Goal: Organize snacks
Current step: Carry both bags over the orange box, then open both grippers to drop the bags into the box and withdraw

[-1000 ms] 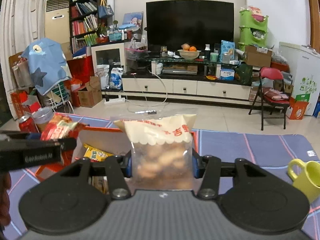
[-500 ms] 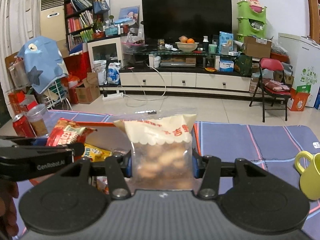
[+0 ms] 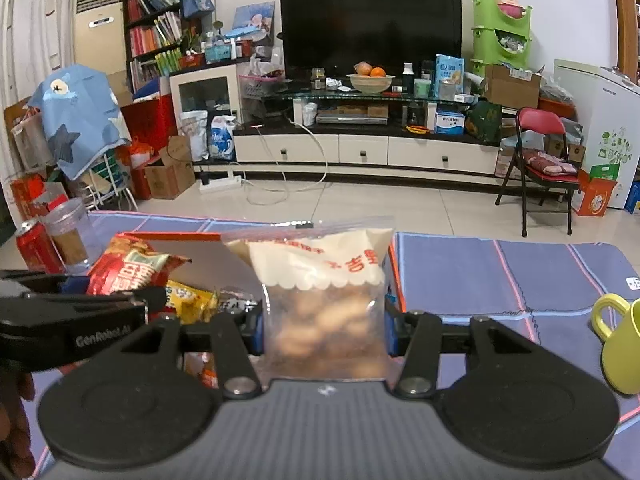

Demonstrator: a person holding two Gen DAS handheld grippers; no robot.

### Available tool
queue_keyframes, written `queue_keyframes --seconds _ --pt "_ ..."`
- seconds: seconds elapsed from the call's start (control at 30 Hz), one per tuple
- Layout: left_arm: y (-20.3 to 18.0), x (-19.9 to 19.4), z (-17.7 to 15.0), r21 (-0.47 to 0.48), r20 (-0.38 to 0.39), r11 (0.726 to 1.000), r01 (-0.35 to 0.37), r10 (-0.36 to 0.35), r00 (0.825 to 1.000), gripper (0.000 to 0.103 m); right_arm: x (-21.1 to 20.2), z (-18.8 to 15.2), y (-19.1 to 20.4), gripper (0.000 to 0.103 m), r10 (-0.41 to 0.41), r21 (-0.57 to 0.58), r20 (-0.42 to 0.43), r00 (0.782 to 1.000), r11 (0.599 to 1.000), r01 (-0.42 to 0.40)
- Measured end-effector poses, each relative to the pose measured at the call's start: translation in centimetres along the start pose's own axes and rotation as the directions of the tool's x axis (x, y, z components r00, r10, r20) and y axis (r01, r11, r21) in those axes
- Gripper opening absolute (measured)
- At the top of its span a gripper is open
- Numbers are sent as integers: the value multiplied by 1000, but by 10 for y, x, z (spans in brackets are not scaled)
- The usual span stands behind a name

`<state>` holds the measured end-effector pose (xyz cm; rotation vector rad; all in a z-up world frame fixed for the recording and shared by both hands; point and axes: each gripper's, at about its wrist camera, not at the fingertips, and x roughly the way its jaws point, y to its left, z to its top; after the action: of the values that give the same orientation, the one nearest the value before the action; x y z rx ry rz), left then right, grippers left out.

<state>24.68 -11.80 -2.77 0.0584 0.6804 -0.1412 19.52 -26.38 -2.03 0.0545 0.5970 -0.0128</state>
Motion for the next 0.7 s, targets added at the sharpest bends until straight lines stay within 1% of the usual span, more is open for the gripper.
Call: queue_keyframes --seconds 0.53,0.6,0.63,0.67,0.7 --pt "-6 9 -2 13 -34 1000 -5 5 999 18 2 0 0 51 -4 -7 -7 1000 1000 4" --pt "-6 10 -3 11 -39 1000 2 -2 999 22 4 -1 -2 52 -9 -4 -11 1000 1000 9" --pt "-5 9 -2 6 -36 1000 10 -10 999 27 4 -1 -2 53 -11 -3 -12 1000 1000 11" --pt "-5 7 -1 1 -25 1000 19 -19 1000 38 3 -2 -3 55 -16 -3 -8 1000 1000 15" --pt "-4 4 1 -2 -8 1000 21 -21 1000 45 2 -2 -3 64 -22 -5 2 1000 1000 22"
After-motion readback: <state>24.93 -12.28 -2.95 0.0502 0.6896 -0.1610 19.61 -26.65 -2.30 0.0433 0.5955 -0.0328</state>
